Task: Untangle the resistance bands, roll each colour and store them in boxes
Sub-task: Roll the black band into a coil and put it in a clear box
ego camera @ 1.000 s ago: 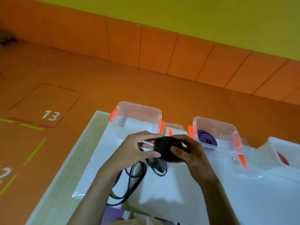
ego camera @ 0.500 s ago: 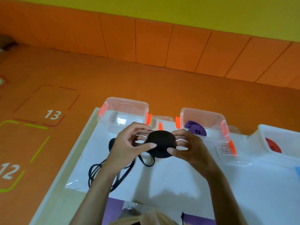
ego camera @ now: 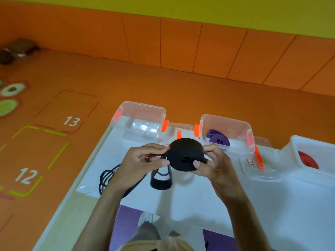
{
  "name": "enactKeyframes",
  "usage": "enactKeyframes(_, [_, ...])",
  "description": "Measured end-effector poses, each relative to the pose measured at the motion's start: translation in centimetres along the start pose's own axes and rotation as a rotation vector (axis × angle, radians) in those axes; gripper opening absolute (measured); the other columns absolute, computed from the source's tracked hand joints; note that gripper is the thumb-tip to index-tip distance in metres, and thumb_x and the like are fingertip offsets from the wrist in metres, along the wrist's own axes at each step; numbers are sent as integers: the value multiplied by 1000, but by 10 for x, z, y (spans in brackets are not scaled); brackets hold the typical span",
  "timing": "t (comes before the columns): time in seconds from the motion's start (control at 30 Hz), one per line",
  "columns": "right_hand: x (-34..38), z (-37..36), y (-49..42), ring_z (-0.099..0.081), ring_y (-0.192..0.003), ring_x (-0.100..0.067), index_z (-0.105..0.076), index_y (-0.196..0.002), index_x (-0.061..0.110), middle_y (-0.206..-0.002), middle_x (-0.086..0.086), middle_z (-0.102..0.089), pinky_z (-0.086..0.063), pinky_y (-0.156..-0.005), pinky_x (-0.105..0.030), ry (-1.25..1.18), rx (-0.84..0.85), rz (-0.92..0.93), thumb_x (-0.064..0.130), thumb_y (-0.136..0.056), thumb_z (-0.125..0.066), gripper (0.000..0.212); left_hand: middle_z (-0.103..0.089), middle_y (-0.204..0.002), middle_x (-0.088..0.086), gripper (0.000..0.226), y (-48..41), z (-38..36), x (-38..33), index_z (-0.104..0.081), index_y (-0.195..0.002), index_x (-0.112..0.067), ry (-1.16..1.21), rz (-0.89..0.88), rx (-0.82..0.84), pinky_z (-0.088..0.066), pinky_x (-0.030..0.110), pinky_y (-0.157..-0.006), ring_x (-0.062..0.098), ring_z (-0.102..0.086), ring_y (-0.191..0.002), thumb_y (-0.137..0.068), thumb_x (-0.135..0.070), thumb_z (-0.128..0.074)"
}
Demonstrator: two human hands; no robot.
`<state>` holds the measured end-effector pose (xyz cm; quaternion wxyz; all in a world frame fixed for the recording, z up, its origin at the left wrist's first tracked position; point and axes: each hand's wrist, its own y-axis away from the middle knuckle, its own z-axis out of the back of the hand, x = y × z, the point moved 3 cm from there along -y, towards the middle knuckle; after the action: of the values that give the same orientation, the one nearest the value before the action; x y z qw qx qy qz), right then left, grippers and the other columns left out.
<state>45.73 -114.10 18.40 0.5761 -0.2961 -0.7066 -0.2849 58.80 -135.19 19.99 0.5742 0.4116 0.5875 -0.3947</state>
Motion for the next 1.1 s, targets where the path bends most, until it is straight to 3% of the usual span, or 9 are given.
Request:
enactKeyframes(0.1, [-1,0,4,-75,-106,-35,-62,-101,16,-107,-10,-74,-65,-77,-42,22,17,-19,14,-79,-82,30,-79,-112,10,35,4,-6,1,-84,-113,-21,1,-23,-71,-62,45,-95,42,-70,-105,-79,-17,-89])
enactKeyframes(0.23, [2,1,2,-75,-103,-30,-64,-111,28,-109,-2,-75,-65,-86,-47,208,86,-31,27,-76,-86,41,-81,-103,6,31,11,-11,4,-81,-105,-25,-2,-49,-170,-61,27,-88,28,-76,-97,-82,-6,-89])
enactKeyframes(0.37, [-2,-8,-1,-74,-99,-27,-70,-107,24,-105,-5,-74,-64,-79,-38,112,74,-7,25,-78,-87,34,-81,-111,3,22,14,-18,10,-82,-95,-19,49,-50,-264,-62,33,-93,23,-76,-107,-75,-24,-91])
enactKeyframes(0.53, [-23,-21,-11,-75,-98,-33,-68,-92,18,-102,-14,-71,-64,-76,-43,-64,-30,-95,24,-69,-90,32,-77,-123,-1,42,12,-13,20,-80,-124,-29,82,1,-179,-57,27,-99,19,-72,-116,-85,-16,-89])
enactKeyframes(0.63, [-25,-25,-22,-72,-94,-29,-62,-94,12,-94,-11,-70,-62,-80,-38,129,26,-106,29,-71,-91,40,-78,-120,-1,41,6,3,22,-79,-124,-31,32,9,-166,-57,27,-99,17,-73,-114,-87,-16,-86])
enactKeyframes(0.73, [-25,-30,-38,-73,-100,-22,-67,-108,25,-104,0,-76,-63,-86,-36,249,94,-130,33,-73,-89,42,-80,-109,-5,35,-5,21,22,-80,-115,-32,-31,11,-152,-58,21,-87,13,-76,-100,-85,-17,-87])
enactKeyframes(0.83, [-28,-45,-57,-74,-108,-25,-68,-120,35,-115,2,-76,-66,-83,-44,141,59,-208,36,-78,-84,45,-80,-98,-6,26,-17,40,25,-76,-102,-27,21,25,-209,-59,23,-81,12,-76,-90,-84,-13,-88])
enactKeyframes(0.93, [-28,-64,-75,-74,-109,-31,-71,-115,25,-114,-4,-75,-66,-76,-53,88,-27,-193,33,-80,-82,37,-80,-109,0,16,-31,64,31,-77,-96,-21,105,27,-259,-62,31,-83,22,-78,-98,-84,-14,-86])
enactKeyframes(1.1, [-40,-111,-102,-72,-111,-40,-66,-95,11,-119,-17,-73,-64,-75,-55,-193,-109,-178,14,-82,-78,18,-79,-116,-7,32,-61,111,39,-79,-122,-29,185,98,-124,-60,23,-85,10,-76,-106,-91,-19,-81])
